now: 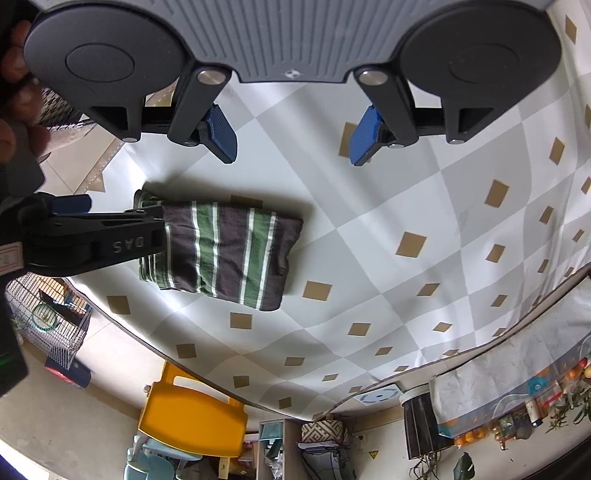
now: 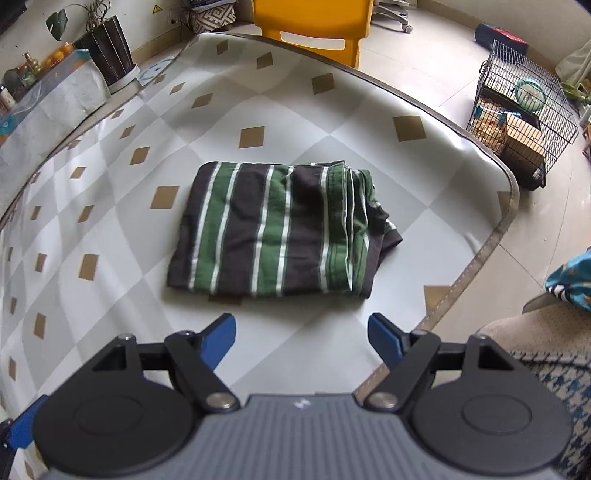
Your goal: Fold clothes
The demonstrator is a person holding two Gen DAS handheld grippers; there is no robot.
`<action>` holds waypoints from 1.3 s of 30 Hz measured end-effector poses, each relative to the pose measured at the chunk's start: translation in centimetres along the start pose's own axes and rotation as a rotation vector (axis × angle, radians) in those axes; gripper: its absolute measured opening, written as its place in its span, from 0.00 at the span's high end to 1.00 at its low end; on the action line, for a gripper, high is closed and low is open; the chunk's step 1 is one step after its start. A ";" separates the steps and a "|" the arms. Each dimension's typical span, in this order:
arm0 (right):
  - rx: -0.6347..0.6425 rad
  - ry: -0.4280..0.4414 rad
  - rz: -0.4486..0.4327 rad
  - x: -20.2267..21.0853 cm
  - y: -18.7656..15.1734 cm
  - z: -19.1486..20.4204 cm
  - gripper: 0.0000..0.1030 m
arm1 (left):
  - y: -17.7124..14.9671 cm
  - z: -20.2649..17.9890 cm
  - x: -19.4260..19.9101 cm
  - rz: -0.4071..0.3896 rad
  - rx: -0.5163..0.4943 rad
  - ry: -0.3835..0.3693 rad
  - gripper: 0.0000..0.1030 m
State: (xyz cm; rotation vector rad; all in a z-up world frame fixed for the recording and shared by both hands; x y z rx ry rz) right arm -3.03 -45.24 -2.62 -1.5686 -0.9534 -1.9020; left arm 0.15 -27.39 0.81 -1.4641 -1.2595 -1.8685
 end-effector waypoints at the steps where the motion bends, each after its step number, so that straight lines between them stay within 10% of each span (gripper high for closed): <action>1: -0.006 0.015 0.011 0.1 -0.4 -0.1 0.25 | -0.2 0.1 0.2 -0.001 0.001 0.002 0.35; 39: 0.072 0.105 0.005 2.4 -5.9 1.6 0.25 | -5.6 0.5 6.2 -0.067 -0.029 0.063 0.09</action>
Point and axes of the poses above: each gripper's, at about its wrist camera, not at the fingertips, and x roughly against the way its jaws point, z to its left, y to its top, the point moved 9 cm from there along -x, roughly the way its jaws point, and after that the axes turned 10 degrees about z, right-handed, at the moved point
